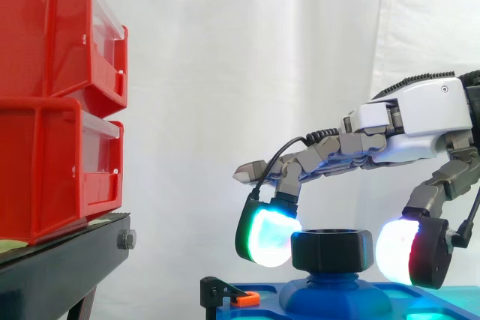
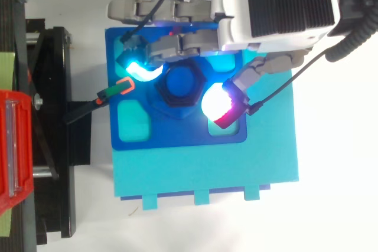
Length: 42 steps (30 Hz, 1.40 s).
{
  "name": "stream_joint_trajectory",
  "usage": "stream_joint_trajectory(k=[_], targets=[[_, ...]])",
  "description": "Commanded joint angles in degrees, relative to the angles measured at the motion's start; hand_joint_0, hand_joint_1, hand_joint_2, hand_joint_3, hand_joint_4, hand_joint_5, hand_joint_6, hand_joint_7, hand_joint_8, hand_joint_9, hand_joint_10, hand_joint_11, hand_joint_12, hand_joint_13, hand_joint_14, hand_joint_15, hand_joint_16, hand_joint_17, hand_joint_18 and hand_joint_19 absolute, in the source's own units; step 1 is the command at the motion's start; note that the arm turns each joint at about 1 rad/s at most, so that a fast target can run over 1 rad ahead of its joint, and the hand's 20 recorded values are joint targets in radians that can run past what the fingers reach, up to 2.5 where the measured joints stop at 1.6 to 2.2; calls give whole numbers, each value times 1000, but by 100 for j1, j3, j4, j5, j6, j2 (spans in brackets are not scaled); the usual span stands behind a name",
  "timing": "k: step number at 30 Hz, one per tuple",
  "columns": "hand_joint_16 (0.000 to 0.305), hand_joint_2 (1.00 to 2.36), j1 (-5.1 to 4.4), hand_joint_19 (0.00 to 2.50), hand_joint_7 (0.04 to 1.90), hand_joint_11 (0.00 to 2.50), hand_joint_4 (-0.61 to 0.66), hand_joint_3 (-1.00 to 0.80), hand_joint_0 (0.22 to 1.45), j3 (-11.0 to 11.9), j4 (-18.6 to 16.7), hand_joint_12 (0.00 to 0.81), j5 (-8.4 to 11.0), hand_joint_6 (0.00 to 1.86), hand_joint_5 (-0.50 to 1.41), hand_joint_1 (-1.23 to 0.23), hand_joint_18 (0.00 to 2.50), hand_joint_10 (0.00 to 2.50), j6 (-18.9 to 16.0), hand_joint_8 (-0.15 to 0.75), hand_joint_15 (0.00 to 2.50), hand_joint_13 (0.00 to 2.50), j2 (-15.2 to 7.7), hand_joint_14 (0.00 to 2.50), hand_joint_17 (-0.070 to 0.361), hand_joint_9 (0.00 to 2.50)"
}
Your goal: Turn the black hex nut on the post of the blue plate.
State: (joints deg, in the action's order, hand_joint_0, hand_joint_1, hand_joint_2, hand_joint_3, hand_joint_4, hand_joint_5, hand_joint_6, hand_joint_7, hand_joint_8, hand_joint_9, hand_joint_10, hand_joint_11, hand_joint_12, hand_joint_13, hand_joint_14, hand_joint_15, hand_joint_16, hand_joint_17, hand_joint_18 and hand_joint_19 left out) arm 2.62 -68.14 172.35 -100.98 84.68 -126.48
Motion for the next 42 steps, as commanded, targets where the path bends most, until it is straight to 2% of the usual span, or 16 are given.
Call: stream_joint_trajectory(k=[1, 20, 33, 42], targets=[[45, 1000, 11, 119, 778, 0, 74, -500, 429, 3, 71, 313, -10, 502, -300, -635, 0, 0, 22, 133, 18, 0, 26, 0, 102, 0], [44, 1000, 81, 128, 793, 0, 84, -500, 437, 3, 247, 308, -10, 502, -296, -595, 0, 0, 66, 135, 35, 0, 132, 0, 98, 0], [43, 1000, 143, 105, 776, 0, 105, -500, 451, -6, 677, 310, -10, 502, -284, -605, 86, 0, 303, 142, 4, 44, 273, 1, 97, 0], [43, 1000, 152, 119, 778, 0, 104, -500, 456, 3, 756, 306, -10, 502, -283, -587, 93, 0, 303, 140, 9, 57, 290, 0, 96, 0]])
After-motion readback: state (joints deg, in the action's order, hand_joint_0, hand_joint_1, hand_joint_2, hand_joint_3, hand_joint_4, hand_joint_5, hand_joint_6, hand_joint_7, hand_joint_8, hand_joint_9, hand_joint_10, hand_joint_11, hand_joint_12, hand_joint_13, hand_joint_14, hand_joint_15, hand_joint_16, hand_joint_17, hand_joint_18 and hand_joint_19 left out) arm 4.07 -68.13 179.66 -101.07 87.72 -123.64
